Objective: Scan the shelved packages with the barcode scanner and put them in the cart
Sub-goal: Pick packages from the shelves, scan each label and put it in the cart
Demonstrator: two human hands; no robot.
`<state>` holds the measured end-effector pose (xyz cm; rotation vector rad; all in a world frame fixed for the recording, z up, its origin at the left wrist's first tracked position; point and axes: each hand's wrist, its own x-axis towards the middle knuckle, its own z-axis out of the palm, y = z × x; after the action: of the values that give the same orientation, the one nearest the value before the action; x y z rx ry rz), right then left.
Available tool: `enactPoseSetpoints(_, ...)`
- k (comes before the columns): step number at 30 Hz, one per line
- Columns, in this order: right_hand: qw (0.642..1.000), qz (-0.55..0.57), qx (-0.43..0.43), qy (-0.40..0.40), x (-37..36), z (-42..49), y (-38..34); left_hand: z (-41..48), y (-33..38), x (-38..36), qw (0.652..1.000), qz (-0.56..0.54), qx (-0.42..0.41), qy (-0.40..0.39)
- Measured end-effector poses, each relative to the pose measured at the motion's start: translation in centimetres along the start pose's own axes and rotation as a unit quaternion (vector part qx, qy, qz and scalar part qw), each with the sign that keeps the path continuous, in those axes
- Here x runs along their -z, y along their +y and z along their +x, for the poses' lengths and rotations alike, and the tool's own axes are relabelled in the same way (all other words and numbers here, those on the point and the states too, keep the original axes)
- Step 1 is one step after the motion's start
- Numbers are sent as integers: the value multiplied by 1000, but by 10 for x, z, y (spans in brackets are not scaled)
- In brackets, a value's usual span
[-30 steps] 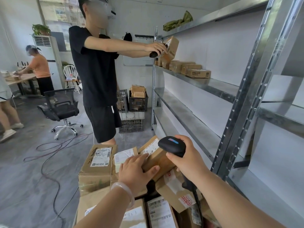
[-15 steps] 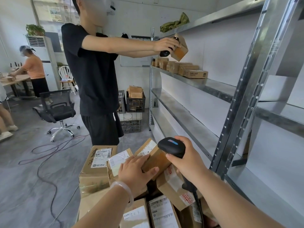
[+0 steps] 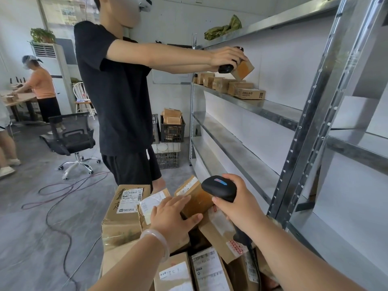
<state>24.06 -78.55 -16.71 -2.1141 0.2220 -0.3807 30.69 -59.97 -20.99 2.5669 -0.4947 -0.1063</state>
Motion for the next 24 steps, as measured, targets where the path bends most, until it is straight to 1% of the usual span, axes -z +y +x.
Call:
enactPoseSetpoints(5, 1000, 7, -1, 5, 1, -4, 1, -2, -3, -1, 1000, 7, 2, -26)
enactPoseSetpoints(16, 1000, -3, -5, 21, 3, -16, -1, -2, -1, 0, 999, 14, -23, 34)
enactPoseSetpoints(24, 999, -6, -8, 39, 4, -37, -5, -17, 7, 4, 998, 9, -45, 40)
